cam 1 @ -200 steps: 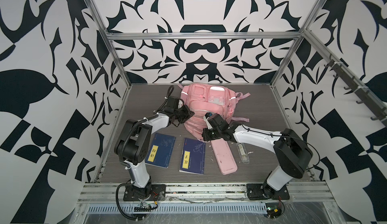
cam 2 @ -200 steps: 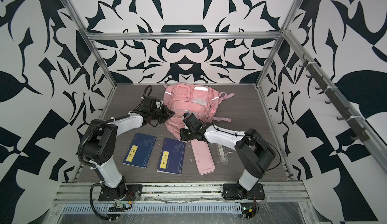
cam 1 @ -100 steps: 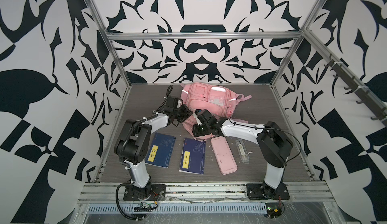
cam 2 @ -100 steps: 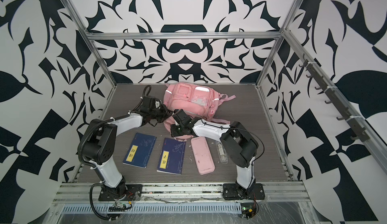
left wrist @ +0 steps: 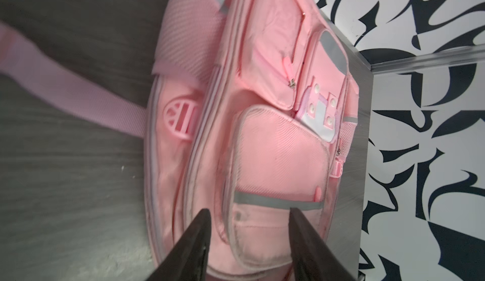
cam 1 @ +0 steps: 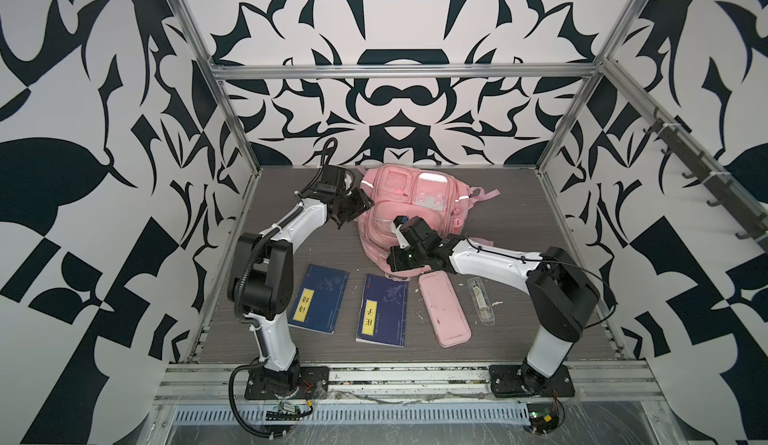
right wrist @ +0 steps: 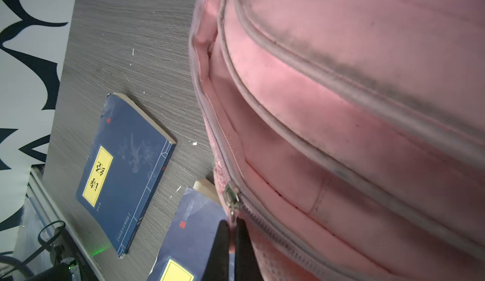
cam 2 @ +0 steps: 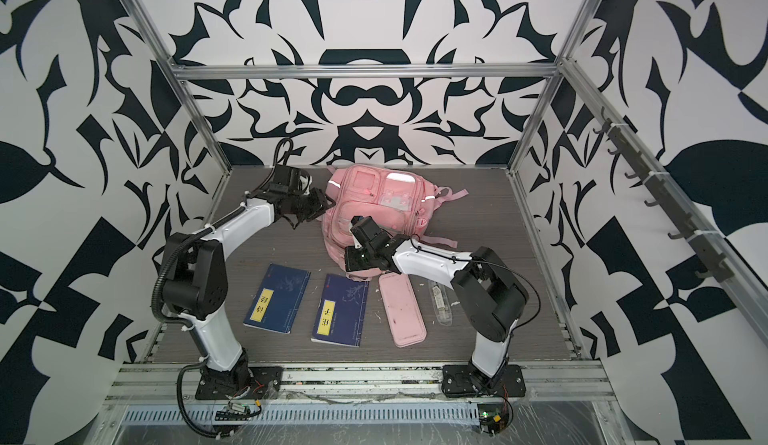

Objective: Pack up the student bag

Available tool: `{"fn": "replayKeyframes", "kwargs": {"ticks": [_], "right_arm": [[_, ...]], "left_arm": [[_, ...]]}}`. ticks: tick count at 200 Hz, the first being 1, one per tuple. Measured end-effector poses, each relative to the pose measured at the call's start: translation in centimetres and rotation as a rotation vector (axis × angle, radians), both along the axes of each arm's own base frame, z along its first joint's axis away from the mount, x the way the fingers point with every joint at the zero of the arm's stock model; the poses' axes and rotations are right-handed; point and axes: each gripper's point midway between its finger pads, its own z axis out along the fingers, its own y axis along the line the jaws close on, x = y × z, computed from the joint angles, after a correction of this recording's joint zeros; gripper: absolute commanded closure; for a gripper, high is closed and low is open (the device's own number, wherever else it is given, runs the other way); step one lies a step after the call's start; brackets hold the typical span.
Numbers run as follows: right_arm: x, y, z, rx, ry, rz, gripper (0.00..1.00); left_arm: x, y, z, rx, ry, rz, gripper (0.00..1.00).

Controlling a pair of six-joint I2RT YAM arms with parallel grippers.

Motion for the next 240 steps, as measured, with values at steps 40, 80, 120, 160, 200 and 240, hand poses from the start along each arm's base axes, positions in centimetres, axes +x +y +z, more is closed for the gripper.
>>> {"fn": "replayKeyframes", "kwargs": {"ticks": [40, 80, 120, 160, 200, 240], "right_arm": [[-0.1, -0.8, 0.1, 0.004, 0.01, -0.004, 1.0], [-0.2, -0.8, 0.1, 0.006, 0.016, 0.004, 1.0], [-0.3, -0.9, 0.0, 0.004, 0.022, 0.006, 1.0], [-0.4, -0.9, -0.1, 0.003, 0.026, 0.007, 1.0], [-0.4, -1.1, -0.2, -0.002, 0.032, 0.008, 1.0], [-0.5, -1.1, 0.0, -0.012, 0.034, 0.026, 1.0]], "left_arm": [[2.6, -1.4, -2.3, 0.087, 0.006, -0.148, 0.51], [2.3, -2.5, -6.4, 0.103, 0.09, -0.272, 0.54], [2.0, -3.7, -6.7, 0.071, 0.096, -0.347, 0.61], [2.0, -4.2, -7.3, 0.066, 0.099, -0.377, 0.9], [2.1, -4.2, -7.9, 0.049, 0.127, -0.361, 1.0], [1.4, -2.0, -8.4, -0.054, 0.147, -0.22, 1.0]]}}
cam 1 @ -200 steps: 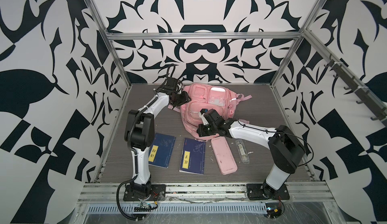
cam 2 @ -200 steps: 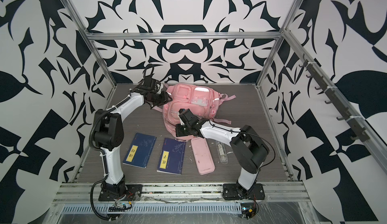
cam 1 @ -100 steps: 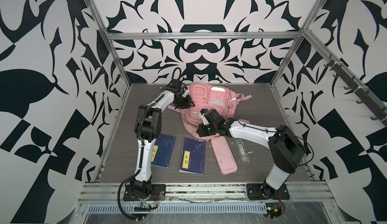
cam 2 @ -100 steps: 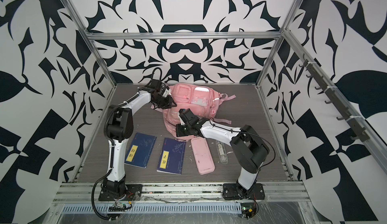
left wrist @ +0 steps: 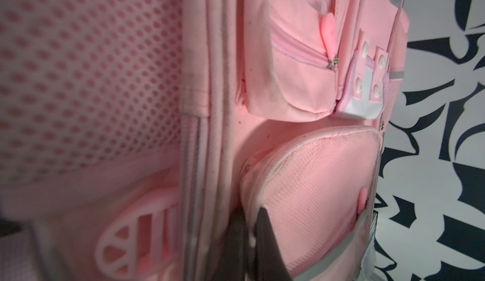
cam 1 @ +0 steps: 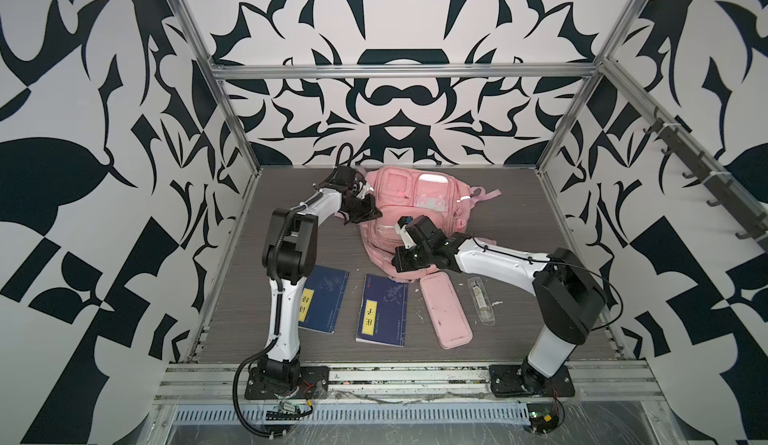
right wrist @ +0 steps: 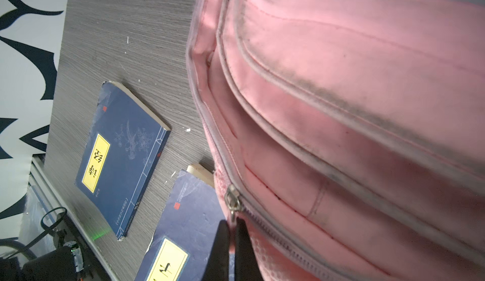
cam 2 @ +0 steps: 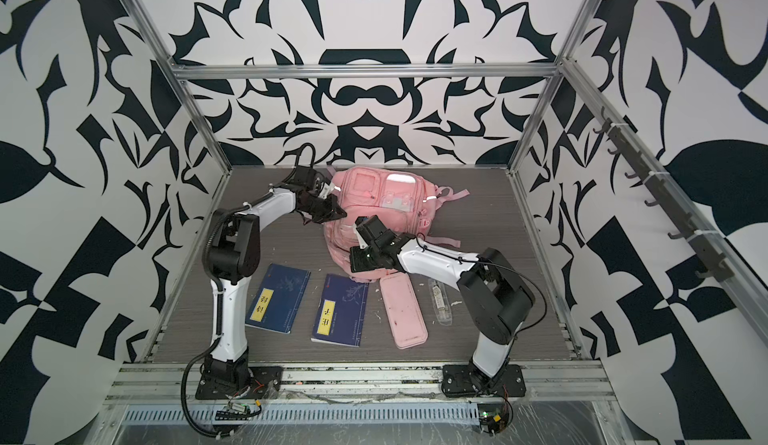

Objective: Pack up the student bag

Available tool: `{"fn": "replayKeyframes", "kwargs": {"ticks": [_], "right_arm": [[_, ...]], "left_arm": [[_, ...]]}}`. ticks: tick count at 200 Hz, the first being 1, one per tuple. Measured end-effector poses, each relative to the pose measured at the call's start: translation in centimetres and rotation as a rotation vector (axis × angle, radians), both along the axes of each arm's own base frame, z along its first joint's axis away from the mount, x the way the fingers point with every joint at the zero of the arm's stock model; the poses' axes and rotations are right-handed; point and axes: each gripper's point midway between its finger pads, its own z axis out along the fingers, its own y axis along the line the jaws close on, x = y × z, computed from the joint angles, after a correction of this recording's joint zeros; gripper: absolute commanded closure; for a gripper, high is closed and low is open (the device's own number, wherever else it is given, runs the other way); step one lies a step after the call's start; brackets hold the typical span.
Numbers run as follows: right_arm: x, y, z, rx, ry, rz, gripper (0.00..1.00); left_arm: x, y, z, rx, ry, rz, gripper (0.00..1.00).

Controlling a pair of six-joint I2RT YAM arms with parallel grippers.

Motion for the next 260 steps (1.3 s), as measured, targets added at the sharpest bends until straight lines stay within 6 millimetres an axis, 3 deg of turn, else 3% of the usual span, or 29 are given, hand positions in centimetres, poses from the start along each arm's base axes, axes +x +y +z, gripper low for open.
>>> {"fn": "replayKeyframes", "kwargs": {"ticks": [43, 74, 124, 196, 232, 238, 251, 260], "right_arm": [[0.5, 1.1, 0.2, 0.001, 0.005, 0.032, 1.0], [0.9, 1.6, -0.5, -0.01, 0.023, 0.043, 1.0], [1.9, 3.6, -0.5, 0.008, 0.05, 0.067, 1.0], [3.8, 11.0, -1.4, 0.069, 0.072, 0.137, 1.0], [4.1, 11.8, -2.2, 0.073, 0.091, 0.133, 1.0], [4.1, 11.6, -2.0, 0.079, 0.09, 0.129, 1.0], [4.1, 10.8, -1.7, 0.087, 0.089, 0.118, 1.0], [4.0, 9.9, -1.5, 0.089, 0.09, 0.109, 1.0]], "left_arm": [[-0.8, 5.1, 1.3, -0.071, 0.009, 0.289, 1.0], [-1.0, 7.0, 1.4, -0.117, 0.003, 0.464, 1.0], [0.0, 6.4, 1.8, -0.207, -0.011, 0.575, 1.0], [0.4, 6.0, 2.8, -0.25, -0.036, 0.633, 1.0], [0.5, 6.2, 3.1, -0.242, -0.054, 0.639, 1.0], [0.5, 6.2, 3.1, -0.234, -0.054, 0.634, 0.93], [0.2, 6.2, 3.0, -0.208, -0.049, 0.615, 0.61], [0.0, 6.1, 3.1, -0.189, -0.049, 0.597, 0.45]]}}
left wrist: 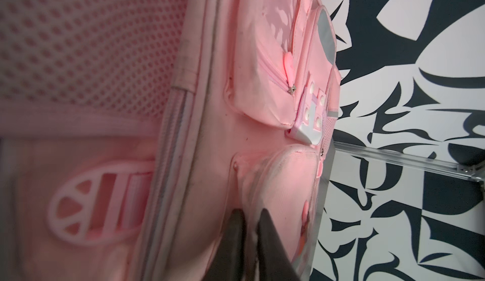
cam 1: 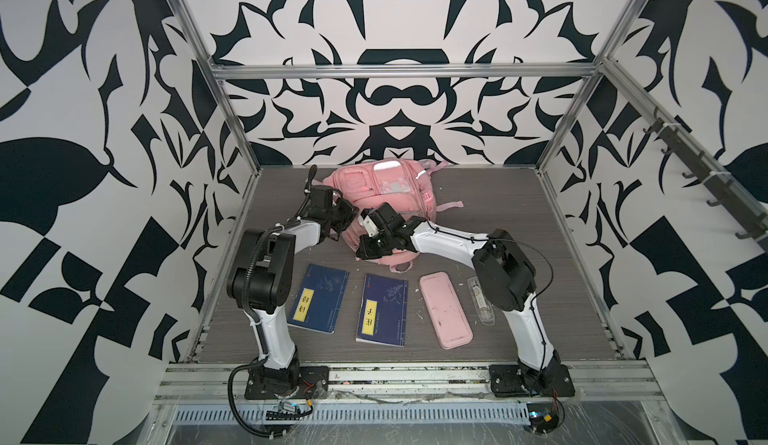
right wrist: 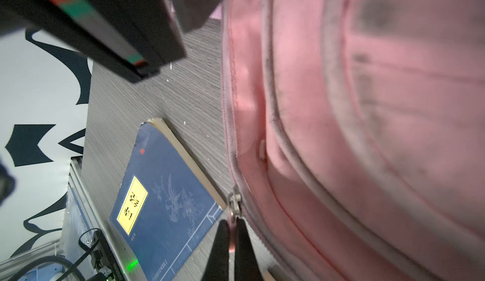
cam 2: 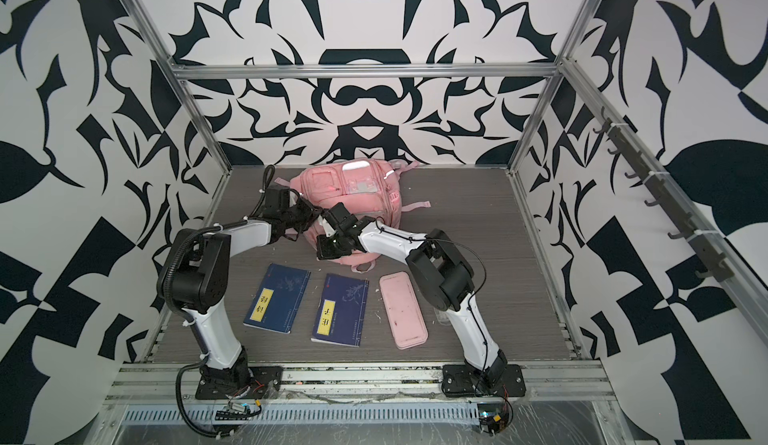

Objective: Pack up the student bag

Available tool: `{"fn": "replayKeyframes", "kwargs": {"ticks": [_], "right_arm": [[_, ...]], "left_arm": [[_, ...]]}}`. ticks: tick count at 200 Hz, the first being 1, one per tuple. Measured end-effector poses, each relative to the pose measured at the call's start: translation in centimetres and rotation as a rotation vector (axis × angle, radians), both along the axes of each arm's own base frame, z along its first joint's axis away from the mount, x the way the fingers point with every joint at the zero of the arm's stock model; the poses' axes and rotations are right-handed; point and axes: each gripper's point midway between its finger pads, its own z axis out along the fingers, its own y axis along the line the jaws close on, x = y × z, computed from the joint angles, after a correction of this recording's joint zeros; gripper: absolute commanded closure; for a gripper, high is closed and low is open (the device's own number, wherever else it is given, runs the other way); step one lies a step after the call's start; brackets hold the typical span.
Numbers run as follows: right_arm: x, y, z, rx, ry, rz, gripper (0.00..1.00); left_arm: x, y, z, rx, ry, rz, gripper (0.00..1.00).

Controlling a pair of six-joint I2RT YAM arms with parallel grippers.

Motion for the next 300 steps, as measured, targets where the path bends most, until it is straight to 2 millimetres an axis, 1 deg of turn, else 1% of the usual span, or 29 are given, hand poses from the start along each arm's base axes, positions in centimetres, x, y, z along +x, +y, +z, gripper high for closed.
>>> {"fn": "replayKeyframes", "kwargs": {"ticks": [9, 19, 40, 59, 75, 93, 105, 117, 131, 138, 154, 163, 174, 186, 201, 209, 248, 283, 300], "right_arm": [[-0.1, -0.9, 0.3, 0.003, 0.0, -0.009, 1.0], [-0.1, -1.9, 0.8, 0.006, -0.001, -0.02, 1.0], [0.1, -4.5, 1.7, 0.009, -0.009, -0.048, 1.0], [0.1, -7.0, 2.0, 0.0, -0.009, -0.073, 1.0], [0.0, -9.2, 1.9, -0.013, -0.007, -0.092, 1.0], [-0.1, -11.5, 1.5, -0.029, 0.001, -0.114, 1.0], [0.2, -13.0, 1.5, -0.035, 0.002, -0.129, 1.0], [0.4, -14.3, 1.6, -0.043, 0.002, -0.141, 1.0], [0.6, -15.3, 1.7, -0.053, -0.001, -0.142, 1.0], [0.7, -15.7, 1.7, -0.06, -0.004, -0.143, 1.0], [0.6, -16.3, 1.6, -0.074, -0.008, -0.132, 1.0], [0.3, -16.5, 1.5, -0.084, -0.01, -0.121, 1.0], [0.0, -16.7, 1.3, -0.096, -0.006, -0.109, 1.0], [-0.3, -16.8, 1.1, -0.105, -0.004, -0.098, 1.0], [-0.4, -16.9, 1.0, -0.11, -0.006, -0.088, 1.0], [-0.4, -16.8, 0.9, -0.111, -0.008, -0.084, 1.0], [-0.7, -16.9, 0.8, -0.117, -0.002, -0.077, 1.0], [-1.1, -16.7, 0.7, -0.123, 0.002, -0.065, 1.0], [-1.4, -16.3, 0.6, -0.129, 0.001, -0.053, 1.0]], "left_arm": [[-0.2, -0.1, 0.4, 0.018, 0.0, -0.022, 0.37], [-0.3, -0.3, 1.0, 0.037, -0.003, -0.042, 0.35], [-0.3, -0.4, 2.5, 0.095, -0.031, -0.091, 0.34], [0.0, -0.7, 3.9, 0.142, -0.058, -0.137, 0.34], [0.6, -1.3, 5.2, 0.186, -0.082, -0.189, 0.35], [1.8, -2.7, 6.4, 0.237, -0.12, -0.265, 0.36], [2.2, -4.3, 6.5, 0.267, -0.133, -0.329, 0.36], [2.4, -6.1, 6.0, 0.287, -0.133, -0.403, 0.36], [2.2, -8.3, 4.5, 0.306, -0.118, -0.488, 0.37], [1.9, -9.2, 3.4, 0.317, -0.103, -0.527, 0.37], [0.8, -10.7, 0.8, 0.34, -0.053, -0.599, 0.39], [0.2, -11.0, -0.5, 0.358, -0.027, -0.625, 0.4], [-0.5, -11.2, -1.5, 0.369, 0.0, -0.65, 0.4], [-0.7, -11.2, -1.9, 0.379, 0.009, -0.664, 0.43], [-0.8, -11.4, -1.7, 0.373, 0.006, -0.68, 0.49], [-0.8, -11.6, -1.5, 0.363, 0.005, -0.69, 0.56], [-0.9, -11.6, -1.2, 0.326, 0.012, -0.705, 1.0], [-0.9, -12.0, -1.0, 0.273, 0.013, -0.694, 1.0], [-0.9, -12.1, -1.5, 0.226, 0.025, -0.672, 1.0]]}}
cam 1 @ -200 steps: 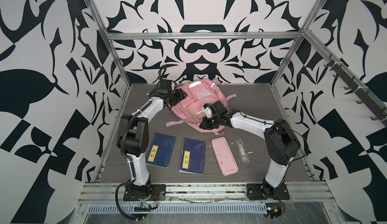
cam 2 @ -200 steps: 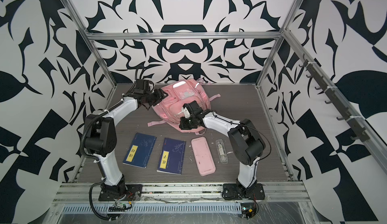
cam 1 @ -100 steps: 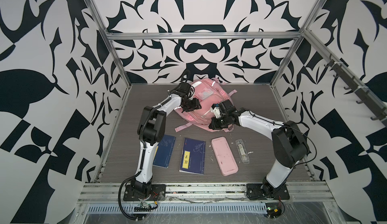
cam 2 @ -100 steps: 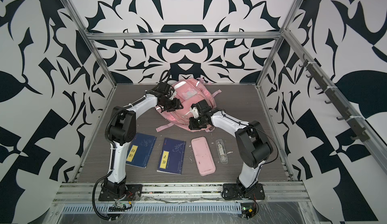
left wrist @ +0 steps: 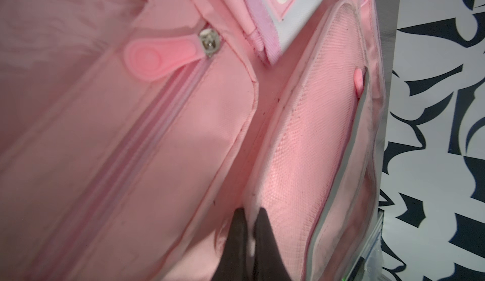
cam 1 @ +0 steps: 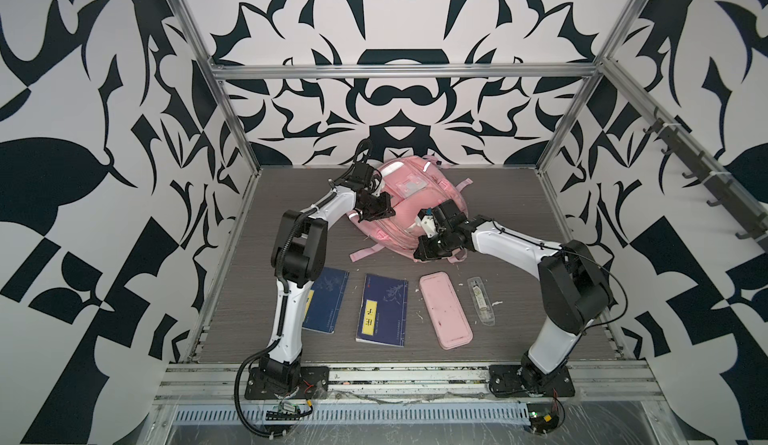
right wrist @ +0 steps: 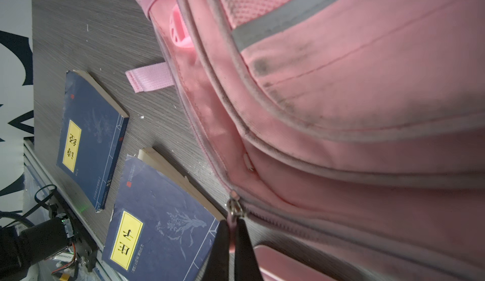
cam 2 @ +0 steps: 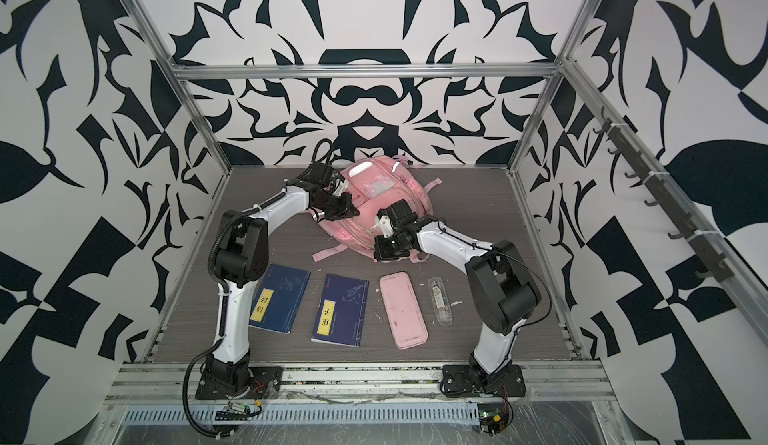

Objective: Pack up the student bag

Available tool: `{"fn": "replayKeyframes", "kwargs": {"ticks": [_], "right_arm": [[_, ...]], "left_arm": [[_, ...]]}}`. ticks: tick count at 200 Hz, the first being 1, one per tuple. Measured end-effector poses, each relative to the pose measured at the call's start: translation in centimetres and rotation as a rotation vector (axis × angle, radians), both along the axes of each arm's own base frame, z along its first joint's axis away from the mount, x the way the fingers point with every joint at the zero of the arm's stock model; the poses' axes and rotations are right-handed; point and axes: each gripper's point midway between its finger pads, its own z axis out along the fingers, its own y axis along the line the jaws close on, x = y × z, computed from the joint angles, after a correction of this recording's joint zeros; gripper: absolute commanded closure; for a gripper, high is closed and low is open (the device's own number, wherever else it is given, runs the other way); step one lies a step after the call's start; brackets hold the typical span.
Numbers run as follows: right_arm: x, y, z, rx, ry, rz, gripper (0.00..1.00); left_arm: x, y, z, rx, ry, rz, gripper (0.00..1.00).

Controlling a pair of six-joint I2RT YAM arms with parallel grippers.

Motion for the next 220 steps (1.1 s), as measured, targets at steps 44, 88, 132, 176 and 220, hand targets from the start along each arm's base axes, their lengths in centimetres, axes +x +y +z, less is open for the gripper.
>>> {"fn": "replayKeyframes", "kwargs": {"ticks": [44, 88, 132, 176, 220], "right_arm": [[-0.9, 2.3, -1.5, -0.017, 0.025, 0.051, 1.0], [0.0, 6.3, -2.1, 0.0, 0.037, 0.069, 1.0], [2.0, 10.0, -2.1, 0.053, 0.04, 0.034, 1.0], [3.5, 12.0, -2.4, 0.128, 0.056, -0.029, 1.0], [4.5, 13.1, -1.2, 0.192, 0.03, -0.062, 1.0]], "left_arm": [[-0.2, 0.2, 0.0, -0.074, 0.036, 0.081, 1.0], [-0.2, 0.9, 1.7, -0.132, 0.029, 0.169, 1.0], [-0.2, 2.1, 1.6, -0.166, 0.04, 0.255, 1.0], [0.1, 4.1, 1.9, -0.177, 0.022, 0.374, 1.0], [-0.1, 5.9, 2.1, -0.178, 0.009, 0.509, 1.0]]}}
